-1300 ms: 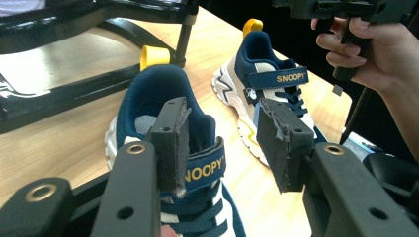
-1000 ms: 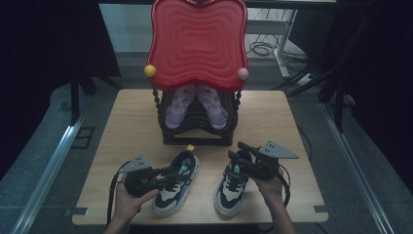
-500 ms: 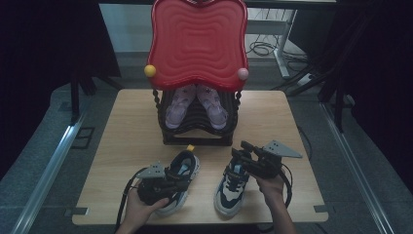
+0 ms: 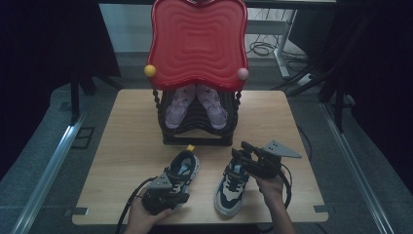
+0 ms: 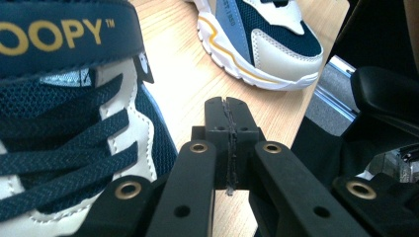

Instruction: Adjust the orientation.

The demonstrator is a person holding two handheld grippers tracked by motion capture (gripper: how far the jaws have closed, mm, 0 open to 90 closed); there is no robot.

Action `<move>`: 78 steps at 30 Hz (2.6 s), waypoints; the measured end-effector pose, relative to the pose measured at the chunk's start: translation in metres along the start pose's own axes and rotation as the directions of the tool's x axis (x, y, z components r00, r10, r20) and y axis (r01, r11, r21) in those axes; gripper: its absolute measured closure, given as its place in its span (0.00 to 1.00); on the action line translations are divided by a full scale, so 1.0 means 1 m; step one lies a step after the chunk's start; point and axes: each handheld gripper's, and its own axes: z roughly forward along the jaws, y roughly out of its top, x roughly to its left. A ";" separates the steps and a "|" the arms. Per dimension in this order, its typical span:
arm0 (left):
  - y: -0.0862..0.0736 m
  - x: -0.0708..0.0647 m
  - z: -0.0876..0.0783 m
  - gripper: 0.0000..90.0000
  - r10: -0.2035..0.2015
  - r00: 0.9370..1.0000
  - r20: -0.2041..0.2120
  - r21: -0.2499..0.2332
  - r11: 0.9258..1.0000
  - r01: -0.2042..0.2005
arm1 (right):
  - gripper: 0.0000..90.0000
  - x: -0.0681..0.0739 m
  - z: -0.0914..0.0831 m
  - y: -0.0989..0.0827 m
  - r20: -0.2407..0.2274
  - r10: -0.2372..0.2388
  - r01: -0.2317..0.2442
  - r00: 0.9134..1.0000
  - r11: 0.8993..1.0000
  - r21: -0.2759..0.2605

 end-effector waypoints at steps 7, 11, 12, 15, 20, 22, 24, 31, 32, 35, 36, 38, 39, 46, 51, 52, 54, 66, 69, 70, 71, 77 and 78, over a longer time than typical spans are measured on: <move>-0.005 0.003 0.000 1.00 -0.007 1.000 -0.030 0.028 1.000 0.008 | 0.53 -0.003 0.002 -0.003 0.008 0.009 -0.009 1.000 1.000 0.008; -0.006 0.007 -0.003 1.00 -0.016 1.000 -0.022 0.030 0.999 0.017 | 0.53 -0.002 0.001 -0.003 0.010 0.012 -0.012 1.000 1.000 0.006; -0.006 0.008 -0.004 1.00 -0.019 1.000 -0.017 0.030 0.999 0.019 | 0.53 -0.003 0.001 -0.003 0.013 0.013 -0.013 1.000 1.000 0.004; -0.006 0.010 -0.005 1.00 -0.021 1.000 -0.011 0.036 0.999 0.022 | 0.53 -0.004 0.001 -0.003 0.016 0.016 -0.016 1.000 1.000 0.003; -0.006 0.015 -0.008 1.00 -0.036 0.999 -0.007 0.040 0.999 0.036 | 0.53 -0.005 0.001 -0.003 0.023 0.026 -0.027 0.999 1.000 0.006; -0.007 0.017 -0.010 1.00 -0.041 0.999 -0.008 0.042 0.998 0.041 | 0.53 -0.005 0.002 -0.004 0.024 0.026 -0.026 0.999 1.000 0.008; -0.007 0.019 -0.011 1.00 -0.046 0.999 -0.007 0.041 0.998 0.046 | 0.53 -0.005 0.002 -0.004 0.025 0.024 -0.025 0.999 1.000 0.010; -0.008 0.028 -0.018 1.00 -0.048 0.999 -0.020 0.047 0.998 0.049 | 0.53 -0.006 0.004 -0.006 0.034 0.031 -0.031 0.999 0.999 0.021; -0.008 0.029 -0.019 1.00 -0.050 0.999 -0.021 0.047 0.998 0.051 | 0.53 -0.006 0.004 -0.006 0.035 0.031 -0.032 0.999 0.999 0.021; -0.009 0.033 -0.022 1.00 -0.054 0.998 -0.021 0.048 0.997 0.055 | 0.53 -0.006 0.005 -0.007 0.035 0.033 -0.034 0.999 0.999 0.025; -0.009 0.033 -0.022 1.00 -0.054 0.998 -0.021 0.048 0.997 0.055 | 0.53 -0.006 0.005 -0.007 0.035 0.033 -0.034 0.999 0.999 0.025; -0.010 0.037 -0.025 1.00 -0.056 0.998 -0.025 0.048 0.997 0.058 | 0.53 -0.007 0.005 -0.007 0.038 0.032 -0.033 0.999 0.999 0.027; -0.010 0.037 -0.025 1.00 -0.056 0.998 -0.025 0.048 0.997 0.058 | 0.53 -0.007 0.005 -0.007 0.038 0.032 -0.033 0.999 0.999 0.027; -0.012 0.047 -0.033 1.00 -0.071 0.997 -0.039 0.039 0.997 0.073 | 0.53 -0.006 0.007 -0.009 0.043 0.028 -0.029 0.999 0.999 0.032; -0.014 0.052 -0.035 1.00 -0.073 0.996 -0.049 0.031 0.997 0.074 | 0.53 -0.006 0.008 -0.009 0.042 0.027 -0.028 0.999 0.999 0.035; -0.014 0.052 -0.036 1.00 -0.073 0.996 -0.051 0.030 0.997 0.075 | 0.53 -0.006 0.008 -0.009 0.041 0.029 -0.031 0.999 0.999 0.035; -0.014 0.055 -0.038 1.00 -0.078 0.995 -0.058 0.025 0.997 0.080 | 0.53 -0.006 0.008 -0.009 0.039 0.027 -0.029 0.999 0.999 0.041; -0.018 0.067 -0.047 0.99 -0.116 0.988 -0.100 -0.006 0.993 0.116 | 0.53 -0.005 0.010 -0.010 0.037 0.025 -0.027 0.999 0.998 0.053; -0.019 0.072 -0.049 0.99 -0.129 0.986 -0.108 -0.020 0.992 0.128 | 0.53 -0.004 0.011 -0.010 0.035 0.029 -0.031 0.999 0.998 0.058; -0.019 0.073 -0.049 0.99 -0.133 0.985 -0.112 -0.024 0.991 0.131 | 0.53 -0.004 0.011 -0.010 0.035 0.029 -0.031 0.999 0.998 0.058; -0.020 0.076 -0.051 0.99 -0.142 0.983 -0.117 -0.032 0.990 0.140 | 0.53 -0.004 0.012 -0.010 0.034 0.024 -0.026 0.999 0.998 0.060; -0.021 0.082 -0.054 0.99 -0.159 0.979 -0.130 -0.048 0.987 0.154 | 0.53 -0.003 0.013 -0.010 0.033 0.027 -0.029 0.999 0.997 0.065; -0.021 0.083 -0.054 0.99 -0.162 0.978 -0.133 -0.052 0.986 0.156 | 0.53 -0.003 0.014 -0.011 0.032 0.024 -0.026 0.999 0.997 0.066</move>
